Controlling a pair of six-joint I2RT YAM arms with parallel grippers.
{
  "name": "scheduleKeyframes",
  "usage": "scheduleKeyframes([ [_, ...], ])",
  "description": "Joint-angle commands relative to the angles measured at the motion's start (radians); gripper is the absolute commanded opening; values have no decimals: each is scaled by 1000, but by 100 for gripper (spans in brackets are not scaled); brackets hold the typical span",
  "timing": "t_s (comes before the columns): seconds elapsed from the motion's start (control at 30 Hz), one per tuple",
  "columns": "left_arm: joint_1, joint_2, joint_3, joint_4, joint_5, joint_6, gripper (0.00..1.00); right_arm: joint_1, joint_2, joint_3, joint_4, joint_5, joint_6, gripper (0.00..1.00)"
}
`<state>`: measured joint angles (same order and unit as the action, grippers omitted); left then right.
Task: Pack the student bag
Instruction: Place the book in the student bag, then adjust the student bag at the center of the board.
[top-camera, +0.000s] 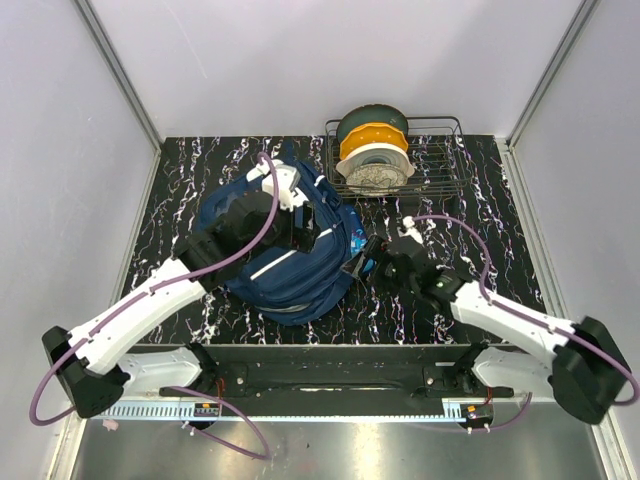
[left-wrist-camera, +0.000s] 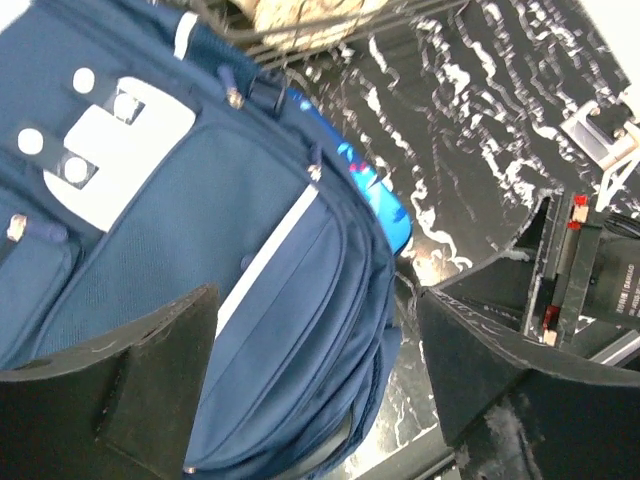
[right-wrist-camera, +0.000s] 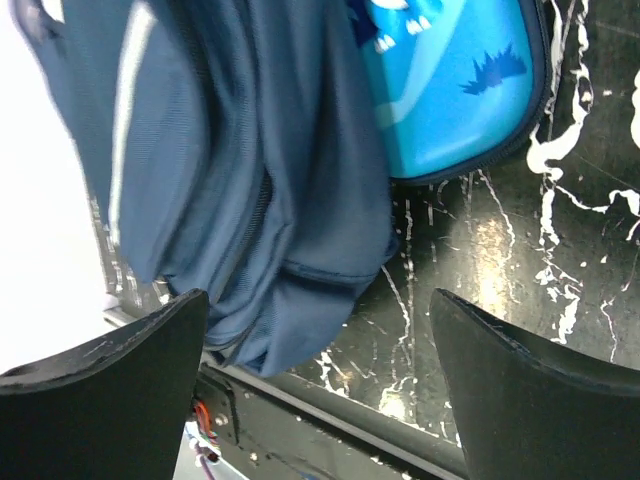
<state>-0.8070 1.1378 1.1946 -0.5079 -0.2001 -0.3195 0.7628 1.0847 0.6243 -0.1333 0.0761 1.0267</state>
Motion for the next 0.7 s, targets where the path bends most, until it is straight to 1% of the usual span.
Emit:
scheduleKeyframes([
  [0.0, 22, -99, -102, 16, -54, -79, 94, -5, 96, 57, 72, -73, -2, 97],
  [0.07, 38, -156, -145, 9, -73, -122, 99, -3, 145, 69, 103, -107, -2, 97],
  [0.2, 84, -255, -265, -29, -108, -200, 99, -3, 254, 113, 175, -171, -11, 97],
  [0.27, 126, -318, -303, -30, -104, -236, 99, -2, 325, 141, 184, -186, -8, 93],
  [0.3, 140, -337, -332, -30, -99, -243, 99, -3, 345, 152, 189, -197, -11, 88],
  [0.33, 153, -352, -343, -34, -96, -253, 99, -5, 369, 158, 196, -203, -14, 80],
  [0.37, 179, -378, -351, -37, -88, -253, 99, -3, 374, 164, 205, -205, -22, 62],
  [0.4, 193, -386, -363, -43, -84, -251, 99, -2, 376, 169, 208, -196, -27, 55],
  [0.43, 216, -392, -368, -44, -73, -248, 99, -3, 373, 175, 204, -190, -34, 45],
  [0.47, 232, -394, -372, -46, -64, -245, 99, -3, 368, 181, 180, -177, -57, 26],
  [0.5, 244, -391, -372, -49, -55, -242, 99, -3, 363, 190, 160, -150, -75, 16],
  [0.53, 267, -388, -372, -52, -33, -237, 99, -3, 348, 216, 140, -141, -129, 2],
  [0.57, 276, -372, -371, -55, -24, -236, 99, -5, 339, 232, 101, -130, -164, 0],
  [0.6, 282, -366, -362, -58, -18, -234, 99, -3, 330, 247, 51, -110, -197, 0],
  [0.63, 290, -360, -357, -63, -12, -230, 99, -3, 304, 273, 29, -102, -270, 0],
  [0.67, 292, -354, -352, -63, -12, -227, 99, -5, 291, 287, 5, -90, -302, 0],
])
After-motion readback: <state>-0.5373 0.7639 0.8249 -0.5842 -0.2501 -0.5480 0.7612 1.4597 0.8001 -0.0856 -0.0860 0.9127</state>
